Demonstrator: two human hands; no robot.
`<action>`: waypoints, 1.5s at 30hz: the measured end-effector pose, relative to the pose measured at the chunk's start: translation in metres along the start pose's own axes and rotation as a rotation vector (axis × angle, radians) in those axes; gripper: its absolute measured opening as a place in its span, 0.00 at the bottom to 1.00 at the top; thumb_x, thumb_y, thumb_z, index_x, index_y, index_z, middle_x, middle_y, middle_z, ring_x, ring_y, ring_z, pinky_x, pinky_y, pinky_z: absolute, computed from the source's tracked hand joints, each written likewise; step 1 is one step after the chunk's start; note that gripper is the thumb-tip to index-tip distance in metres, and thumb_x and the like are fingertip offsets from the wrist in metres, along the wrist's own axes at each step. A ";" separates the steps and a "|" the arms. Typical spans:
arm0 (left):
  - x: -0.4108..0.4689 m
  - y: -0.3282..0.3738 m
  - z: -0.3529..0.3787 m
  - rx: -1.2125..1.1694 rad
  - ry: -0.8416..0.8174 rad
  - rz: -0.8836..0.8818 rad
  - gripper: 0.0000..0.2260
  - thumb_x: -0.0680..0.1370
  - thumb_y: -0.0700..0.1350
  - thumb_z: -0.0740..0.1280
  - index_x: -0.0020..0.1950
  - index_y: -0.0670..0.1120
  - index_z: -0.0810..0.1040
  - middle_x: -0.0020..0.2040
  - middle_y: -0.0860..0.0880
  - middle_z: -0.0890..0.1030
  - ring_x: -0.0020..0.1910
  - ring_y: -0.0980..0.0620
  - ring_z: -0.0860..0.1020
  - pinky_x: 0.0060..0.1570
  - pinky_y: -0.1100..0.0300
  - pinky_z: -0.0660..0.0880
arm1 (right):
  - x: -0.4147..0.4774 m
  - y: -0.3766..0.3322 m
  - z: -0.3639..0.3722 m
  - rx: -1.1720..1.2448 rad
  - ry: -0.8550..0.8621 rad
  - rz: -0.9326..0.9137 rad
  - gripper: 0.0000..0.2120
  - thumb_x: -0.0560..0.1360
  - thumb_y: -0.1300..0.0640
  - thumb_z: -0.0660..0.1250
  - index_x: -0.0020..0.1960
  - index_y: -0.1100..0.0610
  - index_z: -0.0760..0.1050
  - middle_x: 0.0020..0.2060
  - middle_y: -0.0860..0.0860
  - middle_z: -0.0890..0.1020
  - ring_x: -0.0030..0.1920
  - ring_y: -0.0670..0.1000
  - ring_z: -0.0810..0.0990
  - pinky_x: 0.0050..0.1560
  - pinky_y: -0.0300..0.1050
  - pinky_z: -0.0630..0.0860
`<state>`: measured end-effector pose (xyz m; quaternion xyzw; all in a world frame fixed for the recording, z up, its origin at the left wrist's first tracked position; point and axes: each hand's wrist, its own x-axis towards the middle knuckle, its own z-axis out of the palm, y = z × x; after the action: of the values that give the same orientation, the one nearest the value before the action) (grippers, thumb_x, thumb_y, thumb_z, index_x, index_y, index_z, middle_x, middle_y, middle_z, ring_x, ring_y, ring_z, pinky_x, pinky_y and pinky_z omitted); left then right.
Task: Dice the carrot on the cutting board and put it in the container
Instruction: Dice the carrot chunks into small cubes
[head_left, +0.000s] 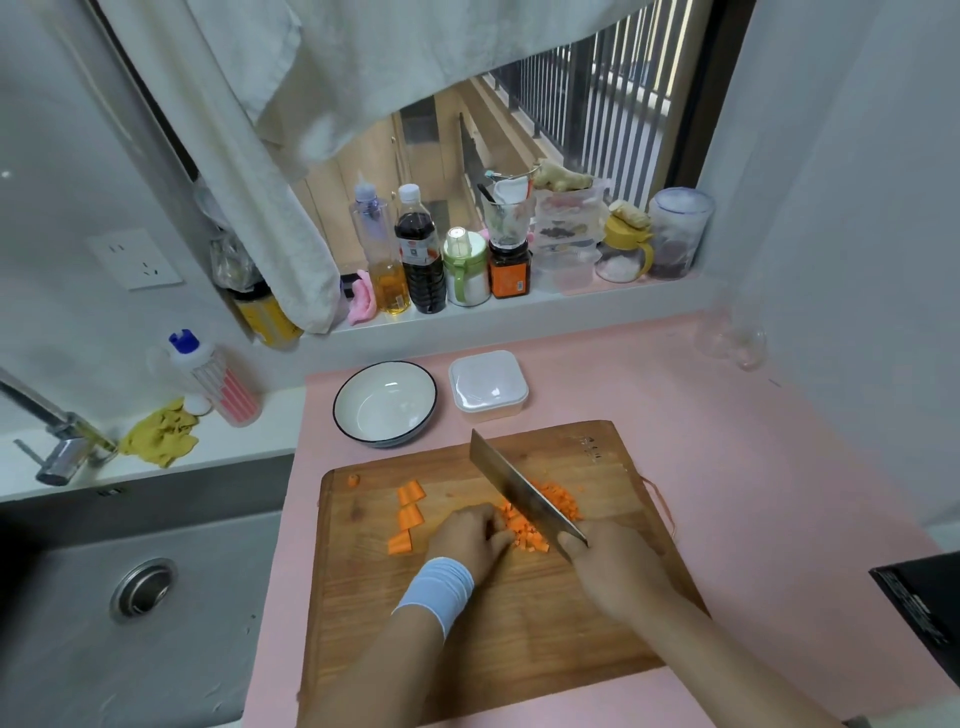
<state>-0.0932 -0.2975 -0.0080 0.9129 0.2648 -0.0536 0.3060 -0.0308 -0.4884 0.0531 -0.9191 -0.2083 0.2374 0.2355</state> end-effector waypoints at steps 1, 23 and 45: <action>-0.001 -0.004 -0.003 -0.033 0.038 -0.036 0.05 0.78 0.53 0.66 0.44 0.54 0.75 0.40 0.56 0.79 0.41 0.54 0.77 0.42 0.61 0.73 | 0.000 0.003 -0.001 -0.022 0.009 -0.017 0.14 0.83 0.44 0.58 0.46 0.47 0.78 0.37 0.45 0.81 0.40 0.47 0.80 0.42 0.47 0.79; 0.009 0.028 -0.029 -0.240 -0.204 -0.081 0.26 0.71 0.29 0.54 0.45 0.55 0.84 0.51 0.54 0.83 0.56 0.55 0.79 0.64 0.59 0.73 | -0.005 0.015 -0.001 -0.461 0.223 -0.524 0.19 0.51 0.64 0.77 0.27 0.45 0.70 0.21 0.43 0.70 0.21 0.43 0.67 0.21 0.38 0.55; -0.006 -0.061 -0.091 -0.560 0.172 -0.359 0.06 0.69 0.40 0.59 0.35 0.50 0.71 0.37 0.48 0.84 0.32 0.42 0.77 0.31 0.52 0.77 | -0.016 -0.034 0.022 -0.268 0.159 -0.073 0.15 0.78 0.54 0.62 0.58 0.40 0.81 0.45 0.45 0.84 0.45 0.49 0.82 0.43 0.42 0.79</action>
<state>-0.1355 -0.2060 0.0344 0.7334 0.4507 0.0451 0.5070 -0.0644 -0.4613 0.0598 -0.9501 -0.2518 0.1252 0.1351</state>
